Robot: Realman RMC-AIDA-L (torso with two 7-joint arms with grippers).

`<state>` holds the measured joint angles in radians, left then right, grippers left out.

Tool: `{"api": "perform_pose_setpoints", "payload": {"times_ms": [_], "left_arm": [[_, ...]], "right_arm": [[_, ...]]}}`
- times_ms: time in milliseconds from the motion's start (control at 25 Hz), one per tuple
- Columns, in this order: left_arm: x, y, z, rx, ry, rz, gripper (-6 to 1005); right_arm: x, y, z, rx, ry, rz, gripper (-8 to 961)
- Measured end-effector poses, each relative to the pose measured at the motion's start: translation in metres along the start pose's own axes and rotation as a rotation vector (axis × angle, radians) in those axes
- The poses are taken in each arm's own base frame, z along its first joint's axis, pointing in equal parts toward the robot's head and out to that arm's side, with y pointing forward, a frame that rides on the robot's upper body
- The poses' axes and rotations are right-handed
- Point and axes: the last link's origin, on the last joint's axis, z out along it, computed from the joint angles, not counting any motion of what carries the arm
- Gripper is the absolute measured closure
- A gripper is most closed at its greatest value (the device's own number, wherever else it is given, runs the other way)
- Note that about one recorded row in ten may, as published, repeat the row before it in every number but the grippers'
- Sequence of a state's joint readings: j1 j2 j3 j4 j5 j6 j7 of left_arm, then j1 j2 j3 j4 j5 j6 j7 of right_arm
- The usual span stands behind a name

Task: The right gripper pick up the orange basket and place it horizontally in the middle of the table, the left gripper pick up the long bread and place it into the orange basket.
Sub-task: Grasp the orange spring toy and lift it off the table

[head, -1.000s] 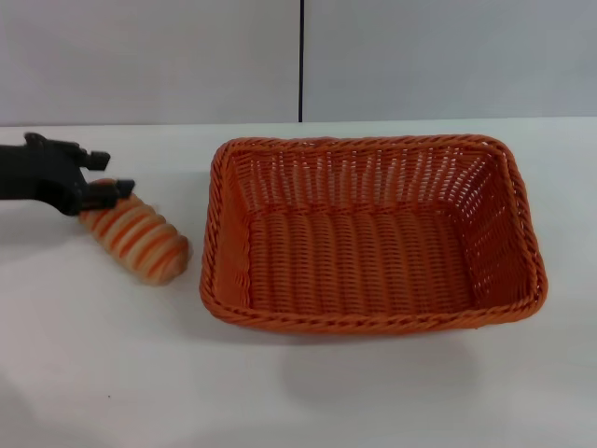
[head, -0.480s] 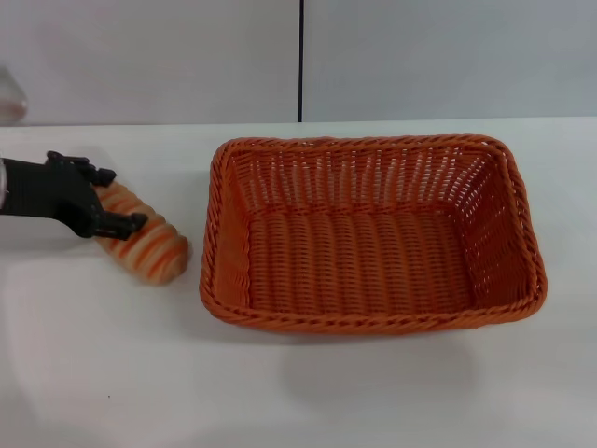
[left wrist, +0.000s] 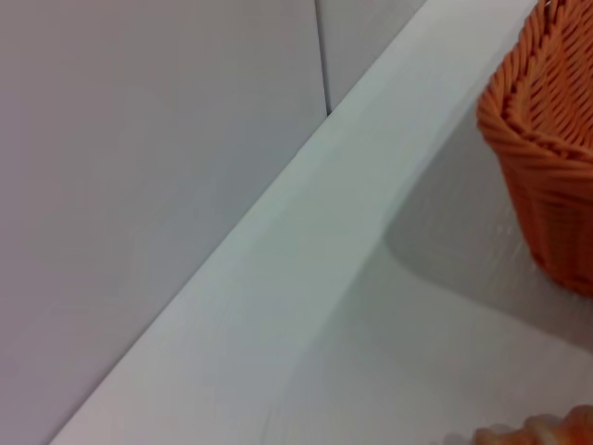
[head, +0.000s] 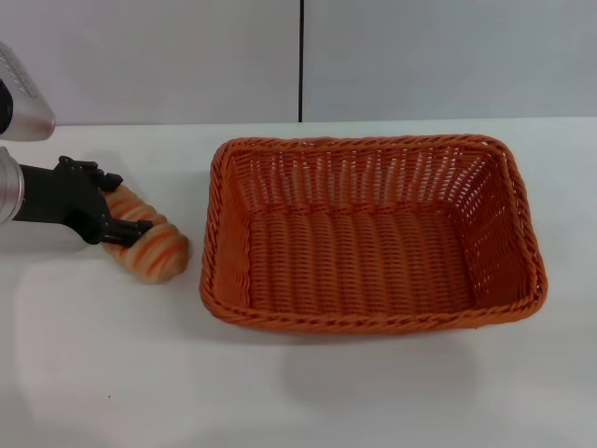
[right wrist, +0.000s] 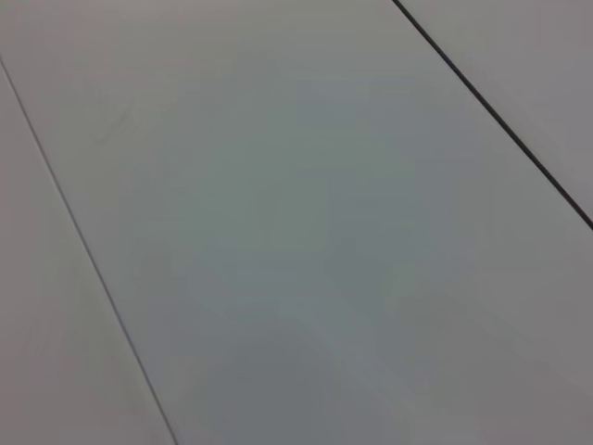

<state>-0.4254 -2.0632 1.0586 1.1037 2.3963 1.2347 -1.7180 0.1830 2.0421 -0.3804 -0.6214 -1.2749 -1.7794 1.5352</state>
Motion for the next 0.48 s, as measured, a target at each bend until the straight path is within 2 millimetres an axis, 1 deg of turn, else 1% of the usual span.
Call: {"api": "perform_pose_setpoints", "payload": {"times_ms": [280,320,400,480], "left_arm": [[-0.001,0.001,0.006,0.013,-0.032,0.033,259],[0.0,0.002,0.01,0.024,-0.053,0.055,285],[0.0,0.002,0.011,0.026,-0.058,0.061,338],[0.0,0.003,0.012,0.028,-0.064,0.072,347]], "right_arm": [[0.0,-0.002,0.0,0.012,0.001,-0.002,332],[0.0,-0.002,0.0,0.013,0.001,-0.002,332],[0.0,-0.002,0.0,0.016,0.001,-0.002,332],[0.0,-0.003,0.0,0.019,0.001,-0.002,332]]}}
